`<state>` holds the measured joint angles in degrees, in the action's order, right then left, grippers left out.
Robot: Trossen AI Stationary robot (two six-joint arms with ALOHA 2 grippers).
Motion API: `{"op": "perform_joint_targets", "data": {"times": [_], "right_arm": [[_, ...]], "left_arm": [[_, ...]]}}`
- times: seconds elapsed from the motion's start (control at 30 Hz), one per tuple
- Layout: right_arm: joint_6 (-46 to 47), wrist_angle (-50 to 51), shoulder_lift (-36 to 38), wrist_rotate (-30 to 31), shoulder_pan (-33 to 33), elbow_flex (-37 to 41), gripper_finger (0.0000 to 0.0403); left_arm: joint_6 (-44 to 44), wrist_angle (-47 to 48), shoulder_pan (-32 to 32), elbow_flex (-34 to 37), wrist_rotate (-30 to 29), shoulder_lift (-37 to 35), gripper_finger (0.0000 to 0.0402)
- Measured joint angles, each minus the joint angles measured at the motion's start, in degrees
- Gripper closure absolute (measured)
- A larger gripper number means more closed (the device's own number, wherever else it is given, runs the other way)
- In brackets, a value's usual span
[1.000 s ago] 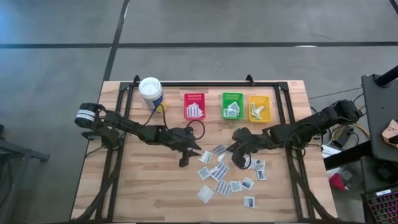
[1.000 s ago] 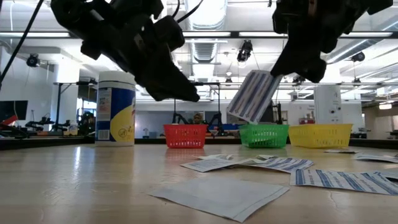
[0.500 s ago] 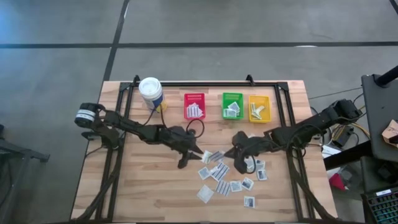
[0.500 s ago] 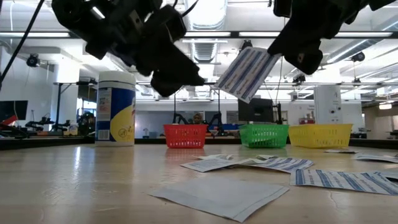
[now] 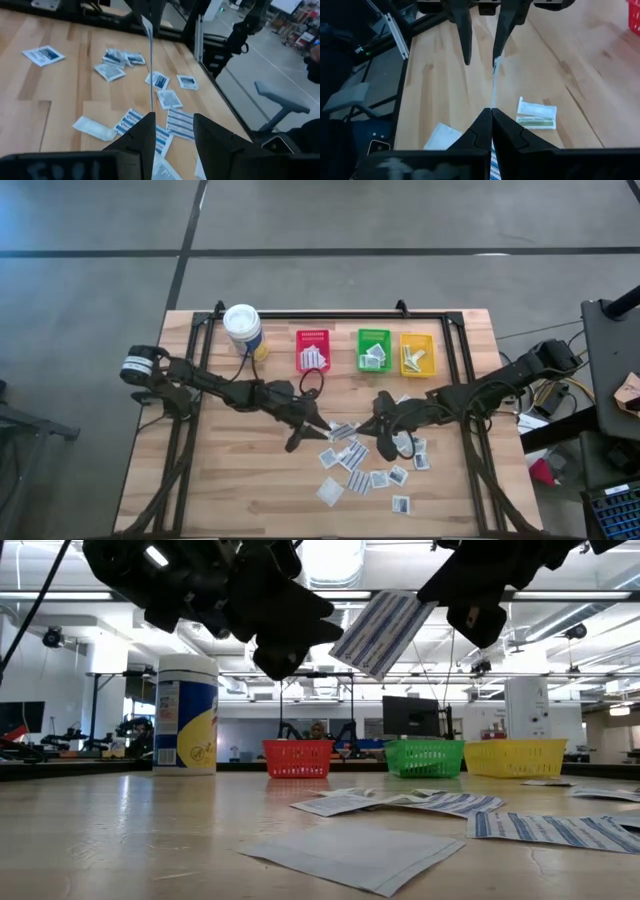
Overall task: Pick & Place First Aid Supplies
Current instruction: Put the blue bandage in the red bin
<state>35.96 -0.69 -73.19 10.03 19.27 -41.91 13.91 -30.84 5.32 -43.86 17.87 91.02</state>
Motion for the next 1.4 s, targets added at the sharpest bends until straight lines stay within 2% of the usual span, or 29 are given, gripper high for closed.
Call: {"op": "perform_joint_targets", "data": {"times": [0.4,0.6,1.07,1.2,1.4], "right_arm": [[-0.2,-1.8,0.0,2.0,0.0,0.0,0.0395],[-0.2,-3.0,0.0,2.1,-0.2,0.0,0.0395],[-2.1,-4.8,0.0,5.6,-0.7,0.0,0.0395],[-2.1,-4.8,0.0,5.6,-0.8,0.0,0.0395],[-3.0,-4.7,0.0,5.6,-0.8,0.0,0.0394]], "left_arm": [[1.6,-4.9,-0.3,0.0,-2.1,0.0,0.0273],[2.8,-4.7,-0.7,0.0,-7.0,0.0,0.0273],[2.7,-4.8,-0.9,-0.1,-4.9,0.0,0.0278],[2.7,-4.8,-1.1,-0.1,-4.9,0.0,0.0303],[2.7,-4.8,-1.5,-0.1,-4.9,0.0,0.0383]]}}
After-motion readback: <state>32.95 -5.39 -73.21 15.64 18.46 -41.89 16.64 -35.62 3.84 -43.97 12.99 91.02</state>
